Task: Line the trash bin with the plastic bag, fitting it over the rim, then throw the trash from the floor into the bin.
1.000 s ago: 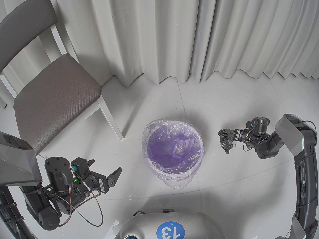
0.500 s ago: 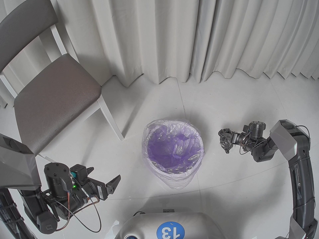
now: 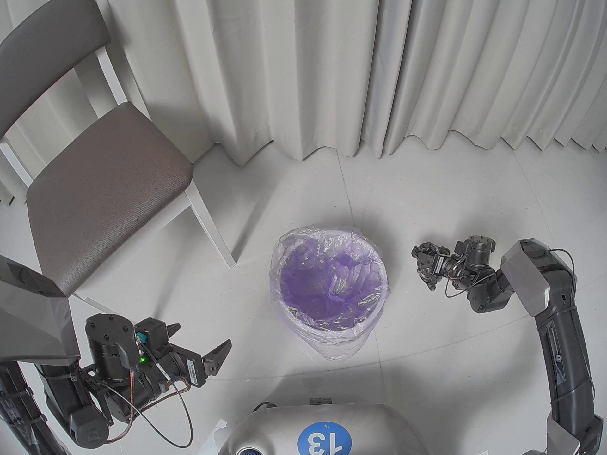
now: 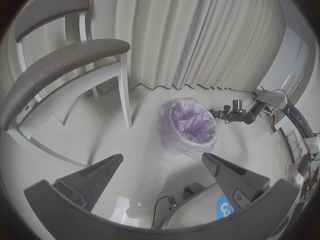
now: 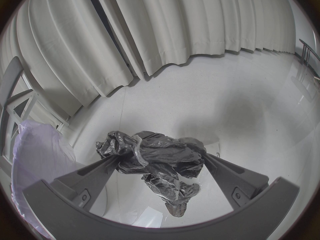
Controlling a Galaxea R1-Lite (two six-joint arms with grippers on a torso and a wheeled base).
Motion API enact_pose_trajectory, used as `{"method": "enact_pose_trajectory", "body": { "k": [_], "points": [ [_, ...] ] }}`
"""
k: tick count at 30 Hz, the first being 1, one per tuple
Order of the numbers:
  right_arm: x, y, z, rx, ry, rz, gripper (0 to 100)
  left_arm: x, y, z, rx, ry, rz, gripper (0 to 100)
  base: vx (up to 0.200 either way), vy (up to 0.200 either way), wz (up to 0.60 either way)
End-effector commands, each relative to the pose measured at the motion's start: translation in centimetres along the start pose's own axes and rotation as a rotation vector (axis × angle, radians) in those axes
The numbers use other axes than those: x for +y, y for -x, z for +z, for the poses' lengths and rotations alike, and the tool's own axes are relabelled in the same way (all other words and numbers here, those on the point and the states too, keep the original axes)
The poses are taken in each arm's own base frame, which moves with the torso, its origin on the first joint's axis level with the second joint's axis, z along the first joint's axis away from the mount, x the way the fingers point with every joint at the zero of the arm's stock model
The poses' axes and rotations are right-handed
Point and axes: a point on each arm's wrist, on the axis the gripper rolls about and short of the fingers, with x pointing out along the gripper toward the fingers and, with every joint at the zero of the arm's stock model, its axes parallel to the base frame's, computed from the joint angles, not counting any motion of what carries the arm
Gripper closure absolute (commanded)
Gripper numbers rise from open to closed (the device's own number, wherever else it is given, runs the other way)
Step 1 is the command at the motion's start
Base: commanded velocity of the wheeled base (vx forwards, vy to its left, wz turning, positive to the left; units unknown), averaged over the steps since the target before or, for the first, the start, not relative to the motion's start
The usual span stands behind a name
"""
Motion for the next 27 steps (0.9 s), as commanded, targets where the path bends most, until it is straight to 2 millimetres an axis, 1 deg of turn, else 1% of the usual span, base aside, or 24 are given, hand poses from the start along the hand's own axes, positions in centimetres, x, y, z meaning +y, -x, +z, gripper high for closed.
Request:
{"method": "enact_pose_trajectory", "body": {
  "k": [1,9,12,13,20,27],
  "points": [
    [-0.1,-0.3,-0.9,0.012,-0.003,-0.002,0,-0.1,0.0,-0.1,-0.004,-0.001,-0.004,0,0.0,0.0,0.0],
    [-0.2,-0.4,-1.0,0.016,-0.019,-0.006,0,-0.1,0.0,-0.6,0.023,0.0,-0.003,0,0.0,0.0,0.0],
    [-0.2,-0.4,-0.9,0.014,-0.021,-0.007,0,-0.3,0.1,-0.7,0.032,-0.003,-0.013,0,0.0,0.0,0.0],
    [-0.2,-0.4,-0.9,0.015,-0.022,-0.008,100,-0.4,0.1,-0.7,0.032,-0.002,-0.014,0,0.0,0.0,0.0],
    [-0.2,-0.4,-1.1,0.043,-0.029,-0.019,100,-0.7,-0.2,-1.2,0.056,0.028,-0.027,0,0.0,0.0,0.0],
    [-0.2,-0.1,-1.0,0.052,-0.026,-0.042,100,-0.5,-0.8,-2.0,0.1,0.051,-0.011,0,0.0,0.0,0.0]
  ]
}}
